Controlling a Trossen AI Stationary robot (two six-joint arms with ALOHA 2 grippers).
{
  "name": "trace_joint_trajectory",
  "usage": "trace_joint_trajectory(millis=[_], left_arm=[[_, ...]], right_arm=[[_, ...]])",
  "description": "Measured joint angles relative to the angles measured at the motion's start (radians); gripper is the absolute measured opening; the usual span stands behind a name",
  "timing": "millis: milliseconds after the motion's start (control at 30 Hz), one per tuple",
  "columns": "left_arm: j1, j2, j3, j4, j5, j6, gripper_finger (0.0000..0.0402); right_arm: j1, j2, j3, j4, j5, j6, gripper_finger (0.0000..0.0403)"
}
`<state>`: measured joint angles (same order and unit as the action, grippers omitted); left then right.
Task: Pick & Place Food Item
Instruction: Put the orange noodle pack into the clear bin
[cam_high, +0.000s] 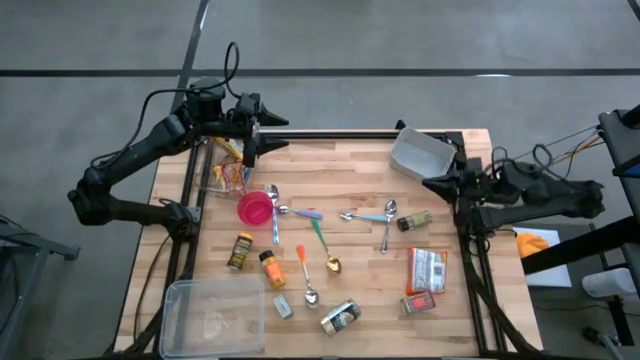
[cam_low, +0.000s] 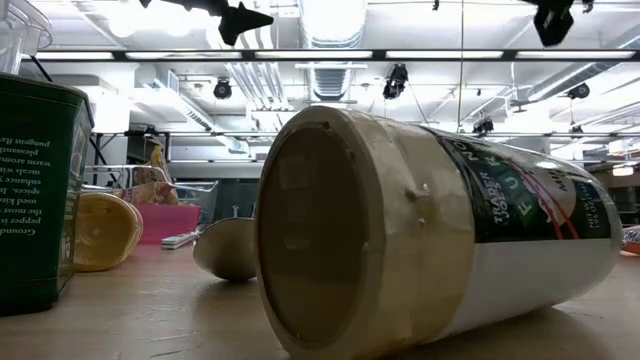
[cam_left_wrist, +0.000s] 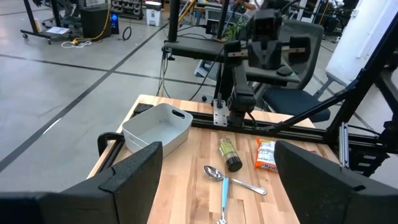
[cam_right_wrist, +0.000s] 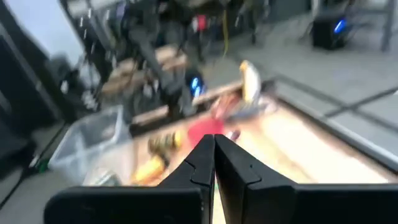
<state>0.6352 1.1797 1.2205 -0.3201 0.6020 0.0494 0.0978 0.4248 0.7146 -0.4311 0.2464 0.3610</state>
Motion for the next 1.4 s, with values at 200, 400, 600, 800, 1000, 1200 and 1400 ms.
trace_joint_trajectory(millis=[200,400,600,800,1000,1200,1400], left_arm=[[0.0,0.0,0.0,0.0,0.0,0.0,0.0312],[0.0,0.0,0.0,0.0,0.0,0.0,0.0312],[0.0,0.0,0.0,0.0,0.0,0.001,0.0312],[0.0,0.0,0.0,-0.001,0.0,0.003,0.0312],[0.0,0.0,0.0,-0.001,0.0,0.003,0.0312],[0.0,0.0,0.0,-0.001,0.0,0.003,0.0312],[0.0,0.0,0.0,-0.001,0.0,0.003,0.0312]], right_arm=[[0.001,0.245,0.24,-0.236,-0.098,0.022,0.001],[0.001,0.472,0.467,-0.602,-0.098,0.166,0.001],[0.0,0.643,0.614,-0.848,-0.098,0.477,0.001],[0.0,0.76,0.675,-0.848,-0.097,0.504,0.001],[0.001,0.849,0.694,-0.851,-0.094,0.504,0.001],[0.002,0.913,0.7,-0.847,-0.093,0.504,0.001],[0.002,0.977,0.686,-0.85,-0.177,0.504,0.001]])
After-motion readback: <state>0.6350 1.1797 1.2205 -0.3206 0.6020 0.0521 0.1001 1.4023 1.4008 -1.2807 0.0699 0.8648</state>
